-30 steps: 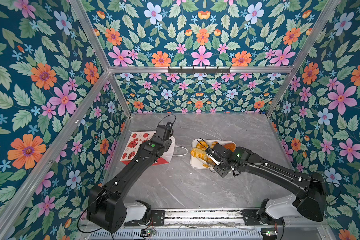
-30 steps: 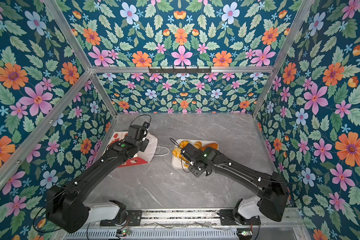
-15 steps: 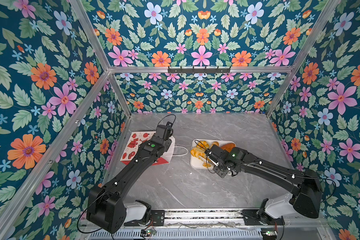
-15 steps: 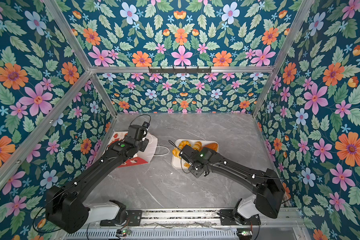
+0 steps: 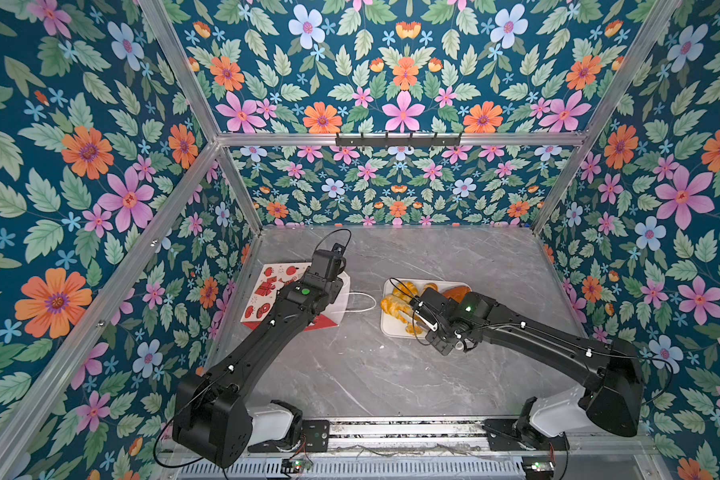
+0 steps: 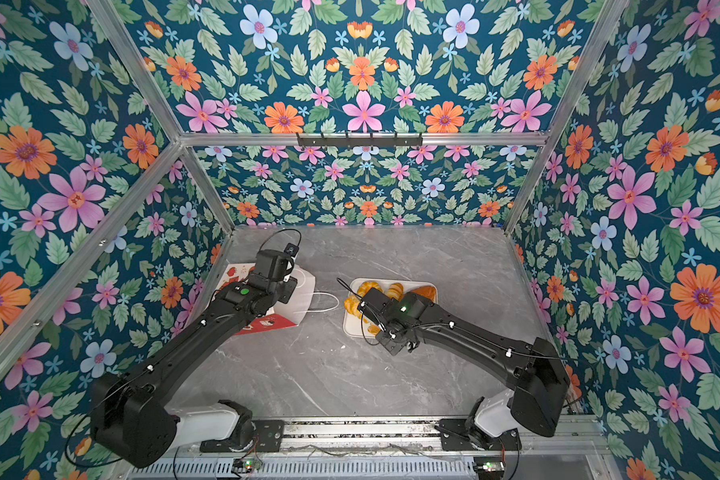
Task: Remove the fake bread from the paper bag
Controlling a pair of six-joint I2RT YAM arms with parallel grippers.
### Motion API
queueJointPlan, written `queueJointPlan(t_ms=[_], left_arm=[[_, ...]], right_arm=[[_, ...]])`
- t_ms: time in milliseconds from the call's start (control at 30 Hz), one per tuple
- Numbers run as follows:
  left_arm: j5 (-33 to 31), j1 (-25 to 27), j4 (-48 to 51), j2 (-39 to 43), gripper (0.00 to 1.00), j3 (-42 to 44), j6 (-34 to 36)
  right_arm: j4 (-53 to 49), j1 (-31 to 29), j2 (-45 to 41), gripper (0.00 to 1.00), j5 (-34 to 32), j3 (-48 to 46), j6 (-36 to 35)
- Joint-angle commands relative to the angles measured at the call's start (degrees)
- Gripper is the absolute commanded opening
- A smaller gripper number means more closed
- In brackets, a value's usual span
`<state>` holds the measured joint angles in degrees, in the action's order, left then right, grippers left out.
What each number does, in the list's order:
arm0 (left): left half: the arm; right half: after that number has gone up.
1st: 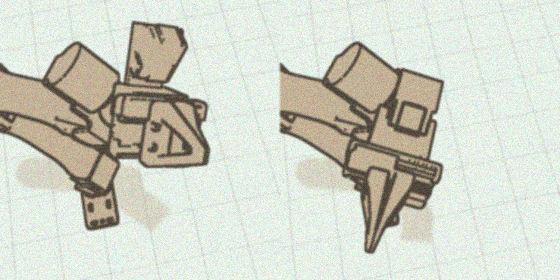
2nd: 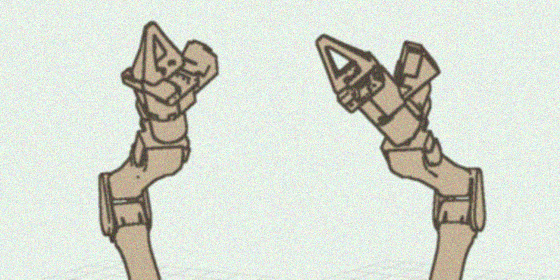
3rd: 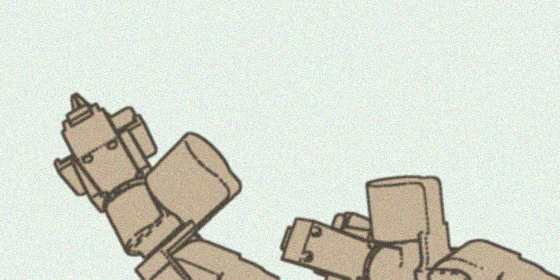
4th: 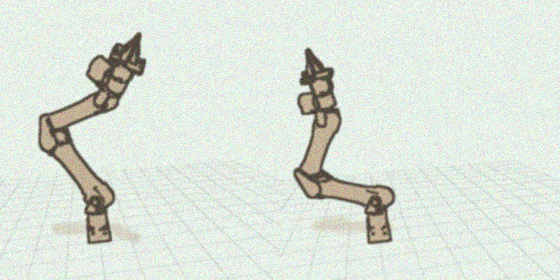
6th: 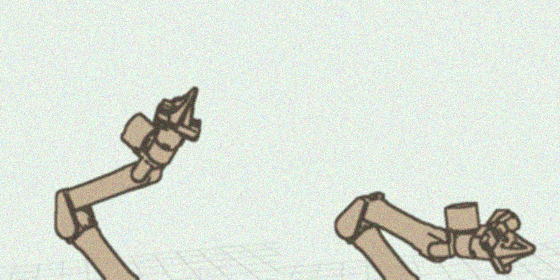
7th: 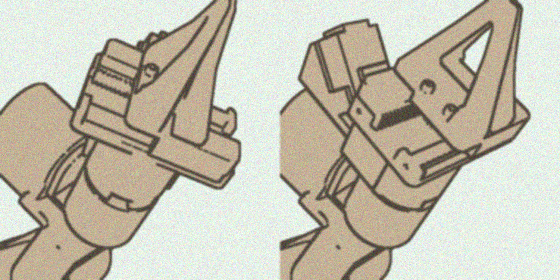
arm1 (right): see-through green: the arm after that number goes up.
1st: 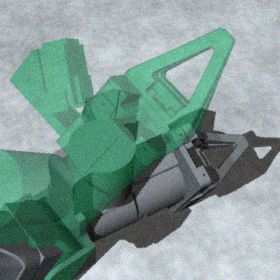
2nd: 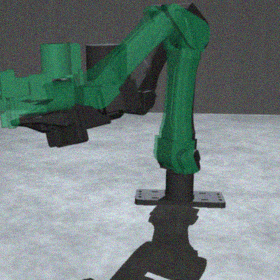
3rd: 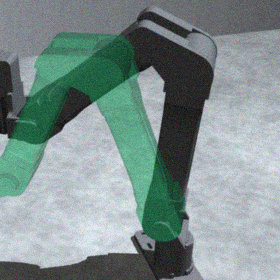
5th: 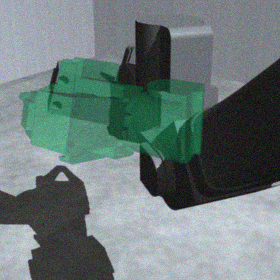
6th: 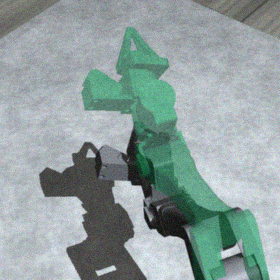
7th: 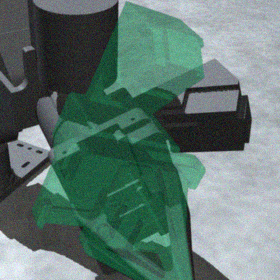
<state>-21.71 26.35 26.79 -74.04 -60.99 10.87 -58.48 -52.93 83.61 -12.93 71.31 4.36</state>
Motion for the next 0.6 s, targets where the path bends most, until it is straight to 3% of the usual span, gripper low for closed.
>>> queueJointPlan(t_ms=[0,567], left_arm=[[-0.2,-0.1,-0.2,0.4,0.00,0.0,-0.2],[0.5,-0.1,-0.2,0.8,0.00,0.1,-0.1]], right_arm=[[-1.7,0.0,-0.3,0.22,3.7,1.2,2.0],[-2.8,2.8,-0.6,0.21,12.7,-1.3,17.9]])
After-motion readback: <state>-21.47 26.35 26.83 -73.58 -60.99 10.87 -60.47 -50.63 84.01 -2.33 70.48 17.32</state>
